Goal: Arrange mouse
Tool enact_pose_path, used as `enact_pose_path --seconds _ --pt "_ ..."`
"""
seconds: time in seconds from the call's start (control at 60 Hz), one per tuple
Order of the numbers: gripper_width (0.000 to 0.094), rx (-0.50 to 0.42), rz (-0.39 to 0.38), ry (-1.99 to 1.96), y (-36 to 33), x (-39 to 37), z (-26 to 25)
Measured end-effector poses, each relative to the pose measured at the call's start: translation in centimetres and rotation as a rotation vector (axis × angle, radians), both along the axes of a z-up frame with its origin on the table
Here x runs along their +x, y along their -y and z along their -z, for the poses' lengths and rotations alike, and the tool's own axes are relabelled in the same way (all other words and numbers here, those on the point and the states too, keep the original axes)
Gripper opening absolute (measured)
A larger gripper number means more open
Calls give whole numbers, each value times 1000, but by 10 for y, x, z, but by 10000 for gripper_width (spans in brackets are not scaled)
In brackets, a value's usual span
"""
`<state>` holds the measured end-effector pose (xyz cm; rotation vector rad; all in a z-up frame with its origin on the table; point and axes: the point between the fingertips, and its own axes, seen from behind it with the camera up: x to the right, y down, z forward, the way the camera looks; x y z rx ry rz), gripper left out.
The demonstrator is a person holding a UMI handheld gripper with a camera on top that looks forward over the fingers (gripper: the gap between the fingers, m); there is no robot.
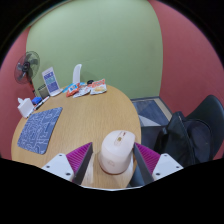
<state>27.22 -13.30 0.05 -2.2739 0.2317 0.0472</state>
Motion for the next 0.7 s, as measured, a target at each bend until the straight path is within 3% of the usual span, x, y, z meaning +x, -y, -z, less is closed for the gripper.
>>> enact_pose_path --seconds 0.1,0.217,0.417,0.517,0.7 --pt "767 7 -9 41 -17 1 4" --pt "539 13 -20 147 -28 11 7" --pt "423 18 -19 155 -30 10 6" --pt "398 6 22 157 -29 14 -1" --pt "399 145 132 214 -57 24 -103"
